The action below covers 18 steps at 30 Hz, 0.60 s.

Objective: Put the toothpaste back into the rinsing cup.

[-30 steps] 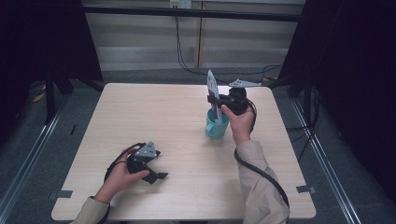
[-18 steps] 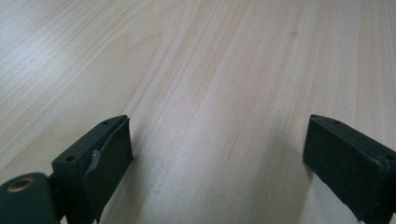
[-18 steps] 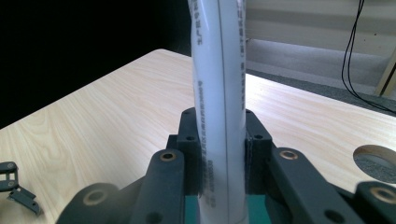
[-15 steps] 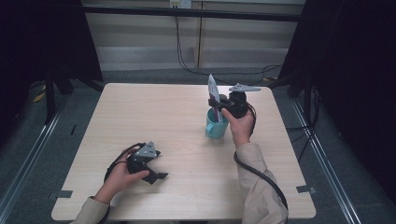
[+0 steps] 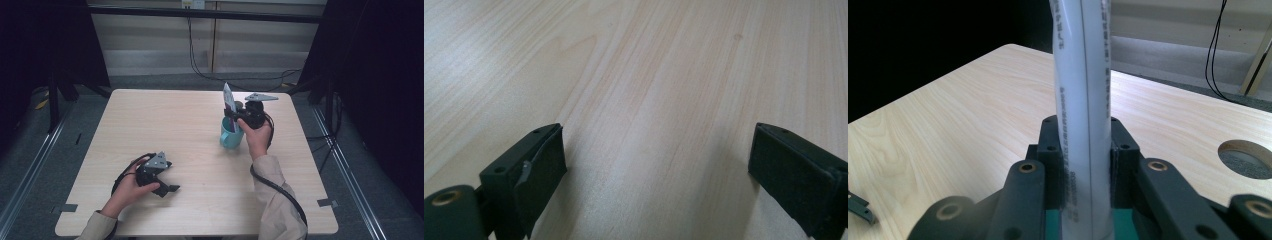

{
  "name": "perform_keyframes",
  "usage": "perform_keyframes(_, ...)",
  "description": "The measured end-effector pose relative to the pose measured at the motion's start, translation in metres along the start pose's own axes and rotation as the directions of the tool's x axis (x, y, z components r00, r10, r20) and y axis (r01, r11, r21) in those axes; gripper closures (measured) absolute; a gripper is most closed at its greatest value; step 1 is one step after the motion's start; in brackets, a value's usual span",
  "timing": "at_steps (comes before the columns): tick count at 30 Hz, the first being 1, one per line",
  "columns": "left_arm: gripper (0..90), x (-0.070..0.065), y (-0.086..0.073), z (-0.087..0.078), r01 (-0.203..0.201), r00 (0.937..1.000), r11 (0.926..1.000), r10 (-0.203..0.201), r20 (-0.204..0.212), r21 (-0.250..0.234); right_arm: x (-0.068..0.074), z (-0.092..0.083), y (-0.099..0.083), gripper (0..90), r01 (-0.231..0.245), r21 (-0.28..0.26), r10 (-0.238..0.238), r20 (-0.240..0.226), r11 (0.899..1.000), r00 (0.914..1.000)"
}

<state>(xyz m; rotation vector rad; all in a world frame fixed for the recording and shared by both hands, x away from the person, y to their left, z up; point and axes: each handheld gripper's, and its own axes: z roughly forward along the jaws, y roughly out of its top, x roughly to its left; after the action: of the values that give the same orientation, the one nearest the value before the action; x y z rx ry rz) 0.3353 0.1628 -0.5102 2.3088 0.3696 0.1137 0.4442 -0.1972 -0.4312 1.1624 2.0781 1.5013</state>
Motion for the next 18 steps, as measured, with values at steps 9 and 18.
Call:
perform_keyframes(9,7.9,0.0000,0.0000,0.0000,0.000,1.0000,1.0000,0.000,0.000,0.000,-0.0009,-0.0009,-0.0027,72.6,-0.001,0.014,0.001,0.007,1.000,1.0000)
perform_keyframes(18,7.9,0.0000,0.0000,-0.0001,-0.001,1.0000,1.0000,0.001,0.000,0.001,0.0006,-0.0009,-0.0036,71.6,0.012,0.034,-0.012,0.002,0.999,0.9999)
